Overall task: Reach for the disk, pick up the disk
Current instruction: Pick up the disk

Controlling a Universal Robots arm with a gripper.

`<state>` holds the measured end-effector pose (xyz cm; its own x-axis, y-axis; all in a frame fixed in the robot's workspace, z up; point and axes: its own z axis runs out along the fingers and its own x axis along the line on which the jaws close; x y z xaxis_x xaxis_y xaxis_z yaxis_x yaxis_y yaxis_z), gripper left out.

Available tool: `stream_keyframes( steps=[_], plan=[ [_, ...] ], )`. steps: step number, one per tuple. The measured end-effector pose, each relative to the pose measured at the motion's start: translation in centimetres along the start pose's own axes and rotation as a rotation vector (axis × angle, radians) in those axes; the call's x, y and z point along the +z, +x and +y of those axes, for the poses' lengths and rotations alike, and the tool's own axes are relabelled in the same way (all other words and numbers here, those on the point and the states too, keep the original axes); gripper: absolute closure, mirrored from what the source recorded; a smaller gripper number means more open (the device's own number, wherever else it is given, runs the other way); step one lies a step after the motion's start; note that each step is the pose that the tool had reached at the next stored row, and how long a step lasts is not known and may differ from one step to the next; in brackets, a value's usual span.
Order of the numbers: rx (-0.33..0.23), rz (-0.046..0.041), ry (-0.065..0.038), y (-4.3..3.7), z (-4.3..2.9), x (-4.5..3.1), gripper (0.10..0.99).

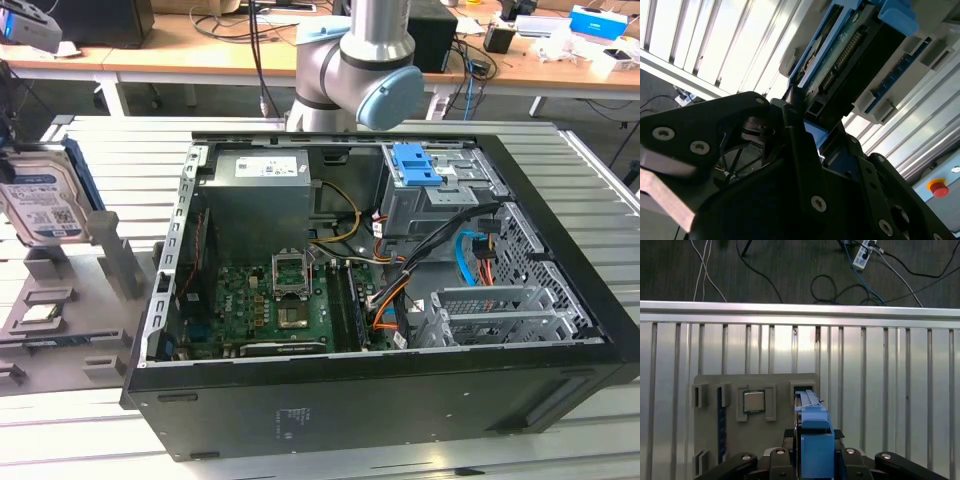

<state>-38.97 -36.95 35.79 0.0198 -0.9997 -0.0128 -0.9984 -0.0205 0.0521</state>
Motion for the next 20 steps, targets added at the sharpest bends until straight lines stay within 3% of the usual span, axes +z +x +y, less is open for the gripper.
stream_keyframes(
  steps=[14, 15, 20],
  plan=[
    [0.0, 0.0001, 0.0, -0.04, 0.1, -2.28, 0.718],
    [0.0, 0.0001, 0.0, -0.05, 0.14, -2.98, 0.718],
    [0.0, 0.0001, 0.0, -0.07, 0.17, -3.85, 0.718]
  ],
)
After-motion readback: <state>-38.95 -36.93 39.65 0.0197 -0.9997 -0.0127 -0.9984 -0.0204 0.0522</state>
